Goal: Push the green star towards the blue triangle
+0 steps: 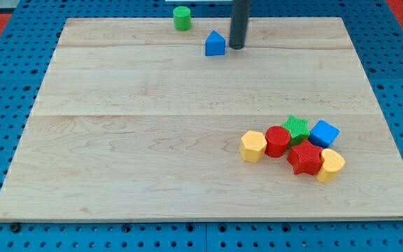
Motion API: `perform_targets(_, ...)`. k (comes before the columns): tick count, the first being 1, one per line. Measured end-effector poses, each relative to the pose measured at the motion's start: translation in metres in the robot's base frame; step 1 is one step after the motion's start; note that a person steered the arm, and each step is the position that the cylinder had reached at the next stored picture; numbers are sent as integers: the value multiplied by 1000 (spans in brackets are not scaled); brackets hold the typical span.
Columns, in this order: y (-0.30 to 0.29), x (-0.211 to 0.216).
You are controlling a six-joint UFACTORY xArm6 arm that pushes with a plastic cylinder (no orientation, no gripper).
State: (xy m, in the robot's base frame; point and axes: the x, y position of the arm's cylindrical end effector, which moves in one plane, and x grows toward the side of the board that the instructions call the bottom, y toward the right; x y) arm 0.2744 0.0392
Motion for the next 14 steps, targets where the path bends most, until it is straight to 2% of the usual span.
perform_targets(1, -35, -15)
perform_targets(2, -38, -13)
perform_targets(3, 42, 49)
perform_targets(4, 120, 163)
perform_targets(5, 202, 237)
perform_targets(6, 214, 275)
perform_targets(7, 228, 278)
perform_targets(8, 210, 297)
perform_targets(9, 158, 264)
perform_targets(10, 120, 204)
perform_targets(11, 87, 170)
perform_targets(12, 29, 170)
perform_targets(13, 23, 185)
perform_targets(14, -26, 183)
